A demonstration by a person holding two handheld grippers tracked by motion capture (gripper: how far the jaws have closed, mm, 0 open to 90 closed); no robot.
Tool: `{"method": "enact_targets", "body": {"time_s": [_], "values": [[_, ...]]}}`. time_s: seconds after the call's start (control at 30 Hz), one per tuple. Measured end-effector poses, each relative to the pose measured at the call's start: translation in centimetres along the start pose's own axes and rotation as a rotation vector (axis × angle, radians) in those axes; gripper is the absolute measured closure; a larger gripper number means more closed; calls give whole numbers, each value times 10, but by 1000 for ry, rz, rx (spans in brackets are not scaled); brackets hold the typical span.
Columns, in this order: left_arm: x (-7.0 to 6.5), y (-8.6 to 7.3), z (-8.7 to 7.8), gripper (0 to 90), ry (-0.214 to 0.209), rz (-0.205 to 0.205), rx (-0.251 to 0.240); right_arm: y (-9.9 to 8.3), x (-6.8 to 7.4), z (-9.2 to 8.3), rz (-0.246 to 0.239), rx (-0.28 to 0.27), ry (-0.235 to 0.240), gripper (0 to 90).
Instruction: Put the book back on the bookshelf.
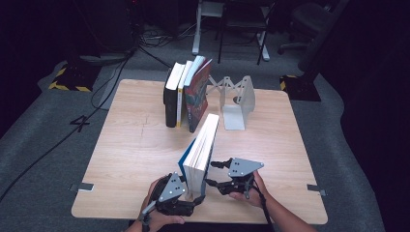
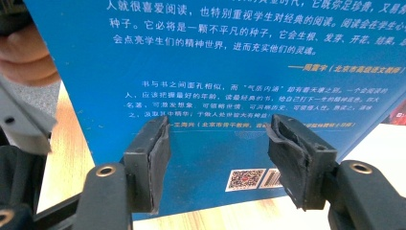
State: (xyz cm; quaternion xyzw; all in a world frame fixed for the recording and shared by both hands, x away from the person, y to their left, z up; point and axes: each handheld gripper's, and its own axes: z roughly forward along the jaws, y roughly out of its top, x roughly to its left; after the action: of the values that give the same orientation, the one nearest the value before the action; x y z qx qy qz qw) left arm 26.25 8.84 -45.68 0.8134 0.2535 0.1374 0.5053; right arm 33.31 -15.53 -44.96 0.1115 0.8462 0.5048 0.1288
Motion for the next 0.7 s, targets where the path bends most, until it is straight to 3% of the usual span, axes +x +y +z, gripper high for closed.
{"method": "enact_targets", "body": {"time_s": [0.27, 0.37, 0.5, 0.7], "values": [[-4, 2, 15, 261, 120, -69, -36, 1, 2, 1, -9, 0, -21, 382], [0, 1, 17, 302, 110, -96, -56, 1, 2, 0, 9, -7, -27, 390], [0, 3, 17, 310, 104, -72, -44, 2, -1, -4, 19, -25, -43, 400], [3, 2, 11, 376, 107, -46, -40, 0, -15, -17, 43, -36, -103, 394]]}}
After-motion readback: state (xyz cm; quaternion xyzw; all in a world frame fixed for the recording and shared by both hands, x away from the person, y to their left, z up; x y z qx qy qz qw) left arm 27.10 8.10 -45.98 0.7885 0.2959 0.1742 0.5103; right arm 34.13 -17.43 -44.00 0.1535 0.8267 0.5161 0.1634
